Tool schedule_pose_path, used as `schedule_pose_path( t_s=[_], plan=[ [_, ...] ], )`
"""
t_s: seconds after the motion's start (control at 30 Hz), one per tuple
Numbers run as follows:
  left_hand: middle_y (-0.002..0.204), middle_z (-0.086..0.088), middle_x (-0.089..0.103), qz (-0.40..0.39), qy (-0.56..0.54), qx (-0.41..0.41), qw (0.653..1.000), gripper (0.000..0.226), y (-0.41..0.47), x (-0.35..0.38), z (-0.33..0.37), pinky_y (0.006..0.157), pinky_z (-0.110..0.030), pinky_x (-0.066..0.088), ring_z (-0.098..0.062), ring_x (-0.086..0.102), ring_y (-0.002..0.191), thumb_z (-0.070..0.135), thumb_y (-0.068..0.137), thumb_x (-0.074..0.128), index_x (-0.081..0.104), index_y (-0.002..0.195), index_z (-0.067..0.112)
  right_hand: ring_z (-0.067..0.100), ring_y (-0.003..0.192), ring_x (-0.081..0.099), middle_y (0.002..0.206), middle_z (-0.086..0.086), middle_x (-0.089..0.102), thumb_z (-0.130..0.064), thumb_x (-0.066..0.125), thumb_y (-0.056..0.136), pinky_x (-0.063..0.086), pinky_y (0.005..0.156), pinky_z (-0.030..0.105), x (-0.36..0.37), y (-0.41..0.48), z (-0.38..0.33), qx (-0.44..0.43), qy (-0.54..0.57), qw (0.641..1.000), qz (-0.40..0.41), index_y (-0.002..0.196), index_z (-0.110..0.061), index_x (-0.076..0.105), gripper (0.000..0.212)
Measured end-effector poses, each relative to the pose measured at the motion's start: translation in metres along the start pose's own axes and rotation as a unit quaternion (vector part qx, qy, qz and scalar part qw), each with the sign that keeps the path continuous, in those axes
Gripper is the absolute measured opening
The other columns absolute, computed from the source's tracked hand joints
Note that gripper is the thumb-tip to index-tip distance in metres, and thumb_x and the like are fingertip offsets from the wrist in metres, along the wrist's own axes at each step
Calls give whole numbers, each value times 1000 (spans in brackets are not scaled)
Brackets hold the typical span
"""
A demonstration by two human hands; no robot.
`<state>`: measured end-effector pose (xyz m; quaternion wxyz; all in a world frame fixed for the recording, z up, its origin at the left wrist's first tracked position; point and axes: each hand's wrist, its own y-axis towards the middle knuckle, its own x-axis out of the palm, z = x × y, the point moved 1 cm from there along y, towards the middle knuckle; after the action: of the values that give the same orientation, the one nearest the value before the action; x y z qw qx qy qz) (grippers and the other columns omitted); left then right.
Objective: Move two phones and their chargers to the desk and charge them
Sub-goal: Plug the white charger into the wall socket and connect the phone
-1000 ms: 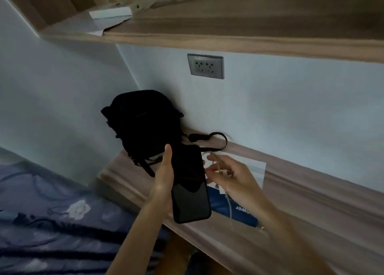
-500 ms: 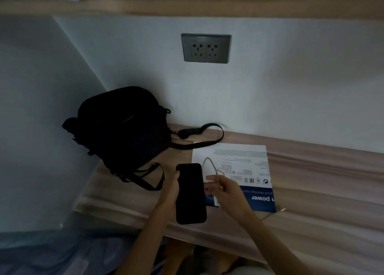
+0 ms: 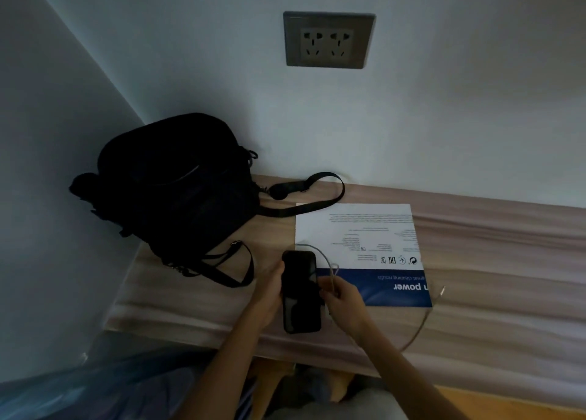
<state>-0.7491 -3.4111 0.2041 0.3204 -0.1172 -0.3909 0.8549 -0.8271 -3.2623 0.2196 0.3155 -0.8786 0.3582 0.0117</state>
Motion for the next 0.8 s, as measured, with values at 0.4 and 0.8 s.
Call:
schedule_pose_path(
  t_s=[0.4, 0.8],
  plan=[
    [117, -20, 69, -1, 122, 63, 990, 39, 1, 1, 4, 105, -52, 47, -35, 63, 114, 33, 107, 41, 67, 115, 5, 10, 84, 68, 99, 4, 73, -12, 46, 104, 52, 59, 13, -48, 10, -17, -4, 164, 978, 131, 109, -12, 63, 18],
    [88, -9, 62, 110, 186, 89, 972, 37, 1, 18, 16, 85, -40, 49, -25, 59, 90, 33, 108, 37, 57, 82, 15, 10, 90, 69, 96, -2, 73, -20, 56, 98, 54, 56, 19, -74, 10, -29, 16, 275, 943, 184, 122, -20, 54, 24]
  ],
)
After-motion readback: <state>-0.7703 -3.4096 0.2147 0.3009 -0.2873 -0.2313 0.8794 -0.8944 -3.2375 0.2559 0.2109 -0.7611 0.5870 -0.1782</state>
